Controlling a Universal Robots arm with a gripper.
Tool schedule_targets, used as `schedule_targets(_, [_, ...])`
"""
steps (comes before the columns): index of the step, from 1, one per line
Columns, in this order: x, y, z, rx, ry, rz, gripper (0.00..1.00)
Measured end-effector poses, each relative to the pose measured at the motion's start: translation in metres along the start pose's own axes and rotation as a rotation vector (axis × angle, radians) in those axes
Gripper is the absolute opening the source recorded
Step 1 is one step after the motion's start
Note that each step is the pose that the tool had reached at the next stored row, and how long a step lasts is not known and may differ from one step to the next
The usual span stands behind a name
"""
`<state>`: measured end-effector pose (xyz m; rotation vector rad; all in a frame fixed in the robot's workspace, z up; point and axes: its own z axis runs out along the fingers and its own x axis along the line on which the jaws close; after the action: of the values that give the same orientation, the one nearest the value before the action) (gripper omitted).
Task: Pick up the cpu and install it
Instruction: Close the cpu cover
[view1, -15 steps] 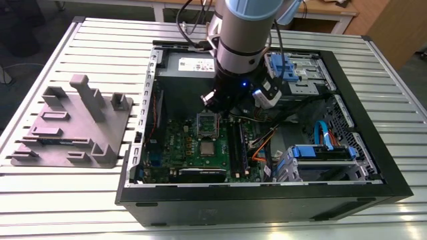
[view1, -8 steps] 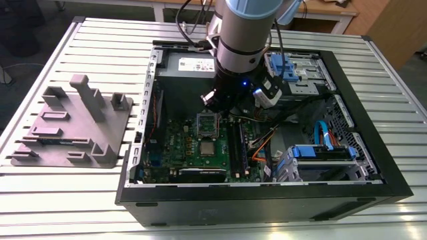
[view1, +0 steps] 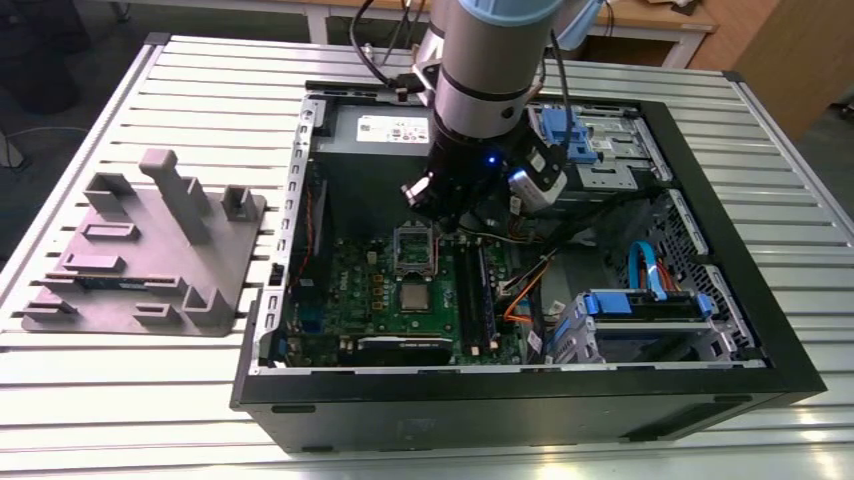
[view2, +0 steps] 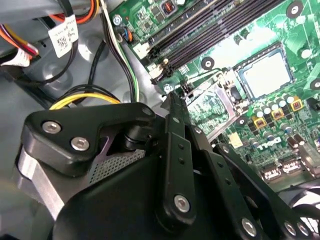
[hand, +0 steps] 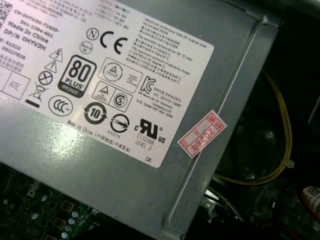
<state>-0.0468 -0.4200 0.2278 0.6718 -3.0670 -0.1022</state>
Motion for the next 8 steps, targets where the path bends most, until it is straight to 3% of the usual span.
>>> schedule_targets(5, [-0.0004,-0.0003,0.0009,-0.0004,0.0026,-0.044,0.1])
schedule_targets(8, [-0.0012,-0.0008,0.0025,-0.0004,0.003,-0.049,0.1])
